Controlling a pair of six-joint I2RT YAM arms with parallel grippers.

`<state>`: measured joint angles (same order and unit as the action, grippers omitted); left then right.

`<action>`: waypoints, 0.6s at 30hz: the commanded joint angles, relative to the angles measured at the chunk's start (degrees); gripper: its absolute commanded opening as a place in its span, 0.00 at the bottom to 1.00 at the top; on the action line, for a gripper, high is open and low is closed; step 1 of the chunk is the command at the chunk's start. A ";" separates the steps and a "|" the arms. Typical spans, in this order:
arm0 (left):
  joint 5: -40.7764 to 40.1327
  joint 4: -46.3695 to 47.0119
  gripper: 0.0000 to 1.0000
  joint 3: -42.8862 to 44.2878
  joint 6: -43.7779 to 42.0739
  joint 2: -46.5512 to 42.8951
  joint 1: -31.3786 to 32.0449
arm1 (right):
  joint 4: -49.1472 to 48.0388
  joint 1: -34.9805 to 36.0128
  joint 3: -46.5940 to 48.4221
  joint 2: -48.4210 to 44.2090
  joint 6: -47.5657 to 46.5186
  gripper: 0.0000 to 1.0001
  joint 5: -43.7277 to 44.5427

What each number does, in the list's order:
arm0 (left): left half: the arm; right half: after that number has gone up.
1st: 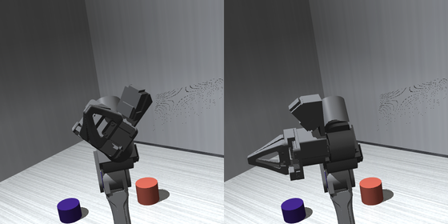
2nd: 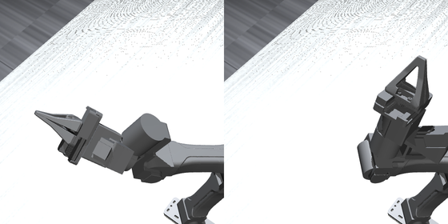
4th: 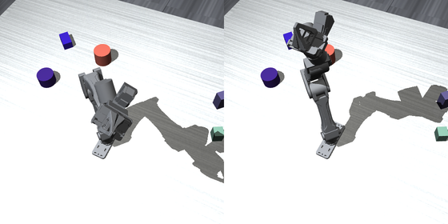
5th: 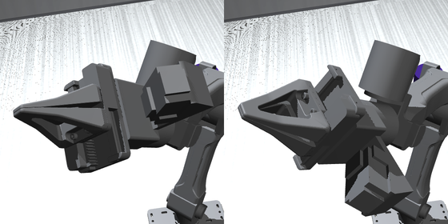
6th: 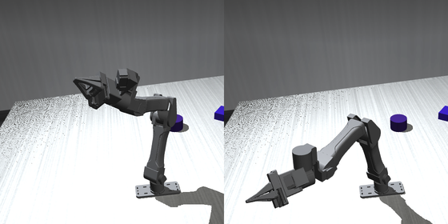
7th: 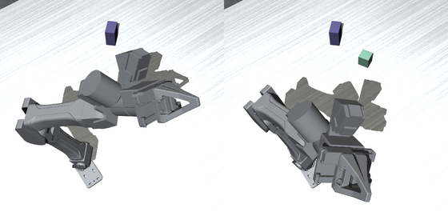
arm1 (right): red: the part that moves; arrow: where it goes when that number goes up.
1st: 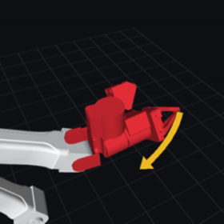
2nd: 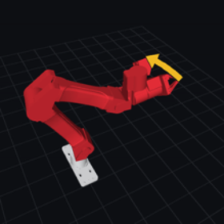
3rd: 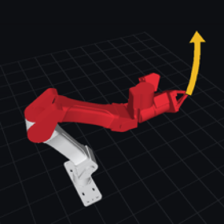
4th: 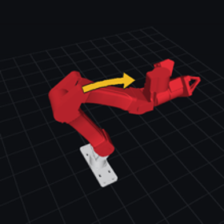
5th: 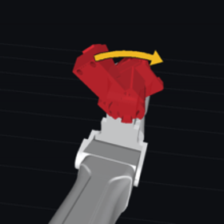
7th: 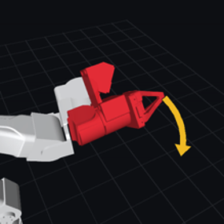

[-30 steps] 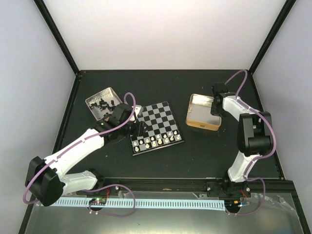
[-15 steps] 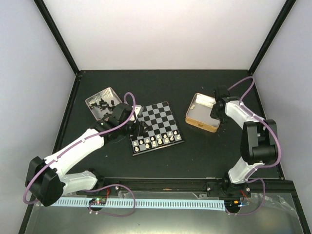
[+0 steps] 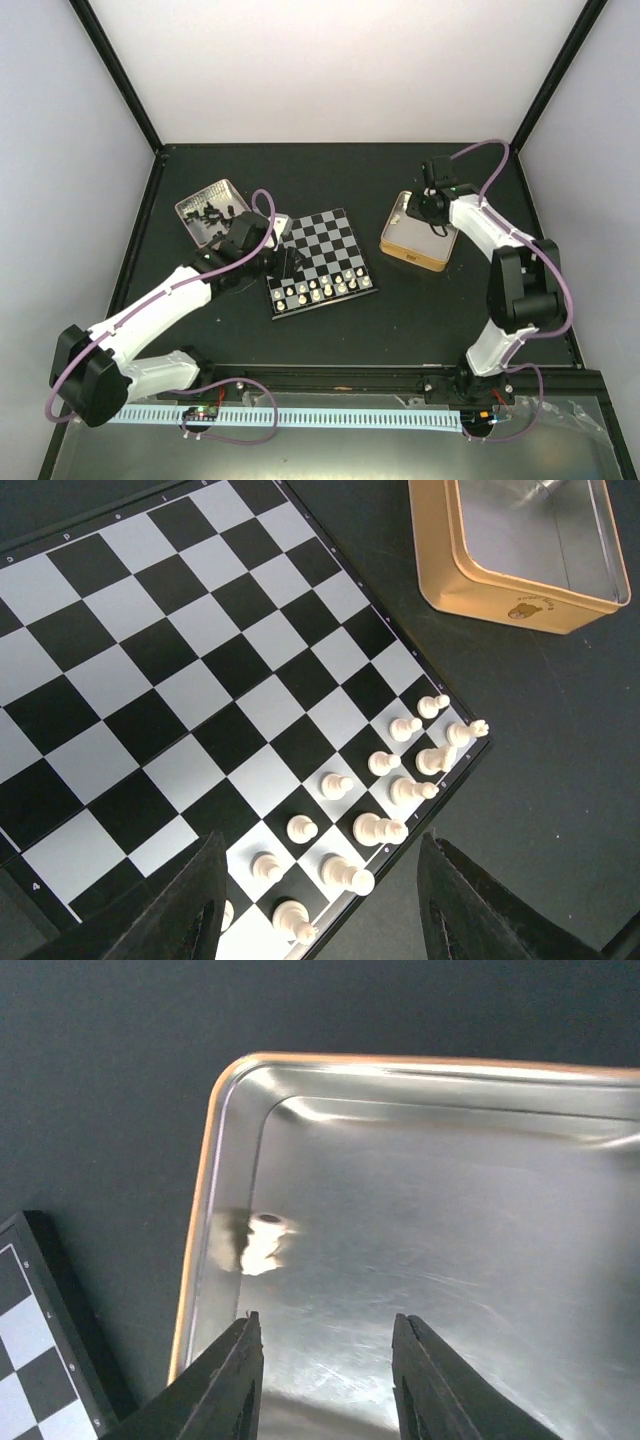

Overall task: Set up the chess pieces on the board
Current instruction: Pick up the chess piece from the storage box.

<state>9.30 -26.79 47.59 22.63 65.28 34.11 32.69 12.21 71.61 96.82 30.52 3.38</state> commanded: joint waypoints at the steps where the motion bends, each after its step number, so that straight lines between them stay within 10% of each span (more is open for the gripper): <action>1: 0.67 1.63 0.54 -0.48 0.61 -1.48 -0.37 | -7.74 0.01 1.11 5.35 3.98 0.35 -9.10; 18: 0.41 1.47 0.54 -1.03 0.42 -2.16 -0.72 | -6.23 0.00 8.75 18.54 4.63 0.25 -11.70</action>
<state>9.28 -26.44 46.59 23.00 63.61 33.76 25.98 12.21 78.91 113.60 35.05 -7.01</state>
